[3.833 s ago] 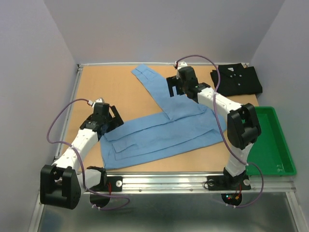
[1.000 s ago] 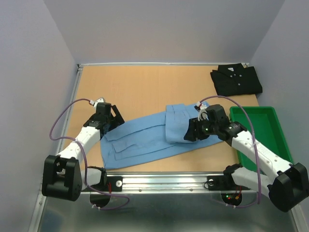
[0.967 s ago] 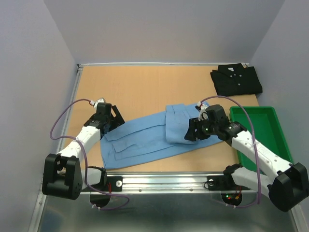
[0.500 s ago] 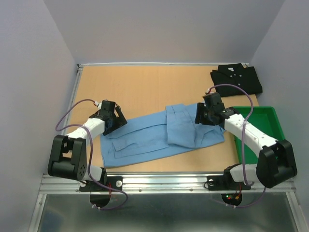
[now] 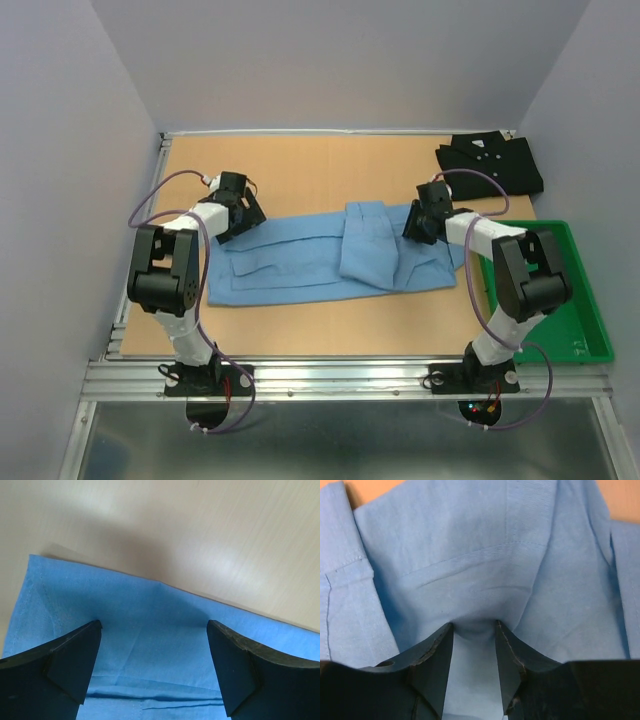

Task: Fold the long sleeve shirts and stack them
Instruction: Fold the shirt

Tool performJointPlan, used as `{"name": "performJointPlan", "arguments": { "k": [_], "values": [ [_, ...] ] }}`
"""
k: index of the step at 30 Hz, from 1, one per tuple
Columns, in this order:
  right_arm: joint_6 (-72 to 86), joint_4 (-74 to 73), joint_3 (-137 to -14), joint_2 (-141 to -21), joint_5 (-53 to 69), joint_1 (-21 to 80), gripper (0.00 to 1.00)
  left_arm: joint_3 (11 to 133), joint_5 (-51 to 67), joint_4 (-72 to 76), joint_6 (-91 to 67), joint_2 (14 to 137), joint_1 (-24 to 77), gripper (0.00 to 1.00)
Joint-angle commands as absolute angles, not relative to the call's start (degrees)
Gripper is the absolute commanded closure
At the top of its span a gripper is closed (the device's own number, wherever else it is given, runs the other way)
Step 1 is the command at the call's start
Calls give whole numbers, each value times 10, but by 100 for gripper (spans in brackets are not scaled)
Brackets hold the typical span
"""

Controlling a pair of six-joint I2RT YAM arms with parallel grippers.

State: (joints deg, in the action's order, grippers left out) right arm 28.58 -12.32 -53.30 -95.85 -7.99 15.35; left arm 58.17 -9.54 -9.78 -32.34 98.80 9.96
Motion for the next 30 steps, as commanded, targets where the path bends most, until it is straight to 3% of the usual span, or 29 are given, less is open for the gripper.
{"name": "performJointPlan", "arguments": {
  "k": [1, 5, 9, 16, 30],
  "values": [
    [286, -65, -587, -1014, -76, 121, 55, 646, -109, -115, -302, 1039, 77, 1],
    [262, -66, -648, -1042, -78, 112, 53, 693, -106, -113, -282, 1043, 68, 1],
    [258, -67, -692, -1024, -5, 113, 45, 716, -120, -112, -262, 1007, 69, 1],
    [275, -66, -737, -1044, 101, 113, 31, 637, -113, -81, -226, 852, 69, 1],
    [267, -58, -792, -1145, 191, 113, 39, 452, -31, -79, -195, 607, 80, 1]
  ]
}}
